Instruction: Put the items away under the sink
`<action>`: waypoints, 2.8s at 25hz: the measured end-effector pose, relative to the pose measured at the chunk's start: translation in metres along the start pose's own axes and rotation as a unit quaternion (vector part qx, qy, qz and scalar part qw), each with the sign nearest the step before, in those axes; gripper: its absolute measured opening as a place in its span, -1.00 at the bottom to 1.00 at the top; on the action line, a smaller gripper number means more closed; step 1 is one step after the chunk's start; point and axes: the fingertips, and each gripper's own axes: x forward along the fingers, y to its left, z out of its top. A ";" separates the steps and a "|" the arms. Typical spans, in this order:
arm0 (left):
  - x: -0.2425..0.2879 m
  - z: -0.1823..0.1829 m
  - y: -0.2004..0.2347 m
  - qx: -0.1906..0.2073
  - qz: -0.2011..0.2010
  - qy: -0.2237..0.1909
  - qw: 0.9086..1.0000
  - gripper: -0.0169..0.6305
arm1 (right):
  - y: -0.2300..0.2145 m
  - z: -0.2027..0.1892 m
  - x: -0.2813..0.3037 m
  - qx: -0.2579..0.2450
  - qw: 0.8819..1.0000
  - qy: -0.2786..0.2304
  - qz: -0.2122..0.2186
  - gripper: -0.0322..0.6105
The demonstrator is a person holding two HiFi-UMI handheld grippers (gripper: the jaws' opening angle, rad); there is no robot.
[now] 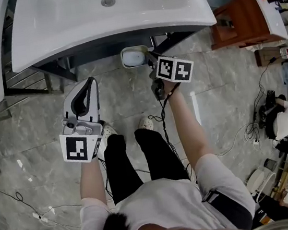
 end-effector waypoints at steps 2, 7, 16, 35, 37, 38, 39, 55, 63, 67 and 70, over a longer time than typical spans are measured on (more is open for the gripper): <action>0.002 -0.022 0.002 0.004 0.001 -0.002 1.000 -0.92 | -0.011 -0.004 0.016 -0.003 1.000 -0.003 0.000 -0.85; 0.020 -0.075 0.007 0.022 -0.002 -0.016 1.000 -0.92 | -0.041 -0.010 0.062 -0.022 1.000 -0.013 -0.001 -0.85; 0.047 -0.163 0.015 0.050 -0.017 -0.057 0.997 -0.92 | -0.079 -0.027 0.140 -0.050 0.998 -0.044 0.009 -0.85; 0.059 -0.280 0.055 0.076 -0.006 -0.075 0.994 -0.92 | -0.124 -0.090 0.256 -0.055 0.997 -0.047 0.027 -0.85; 0.061 -0.288 0.058 0.076 -0.003 -0.075 0.994 -0.92 | -0.132 -0.090 0.263 -0.053 0.997 -0.050 0.021 -0.85; 0.062 -0.292 0.060 0.077 -0.002 -0.075 0.994 -0.92 | -0.136 -0.090 0.266 -0.053 0.997 -0.050 0.018 -0.85; 0.063 -0.295 0.061 0.079 -0.002 -0.074 0.994 -0.92 | -0.140 -0.090 0.270 -0.052 0.997 -0.051 0.014 -0.85; 0.059 -0.332 0.065 0.061 -0.001 -0.074 0.995 -0.92 | -0.191 -0.108 0.336 -0.034 0.998 -0.026 -0.045 -0.84; 0.048 -0.333 0.067 0.057 -0.003 -0.076 0.995 -0.92 | -0.207 -0.123 0.367 -0.019 0.998 -0.013 -0.065 -0.84; 0.046 -0.334 0.068 0.058 -0.010 -0.078 0.995 -0.92 | -0.212 -0.126 0.379 -0.019 0.997 -0.006 -0.076 -0.84; 0.045 -0.337 0.072 0.052 -0.009 -0.078 0.996 -0.92 | -0.216 -0.126 0.386 -0.016 0.996 -0.003 -0.085 -0.84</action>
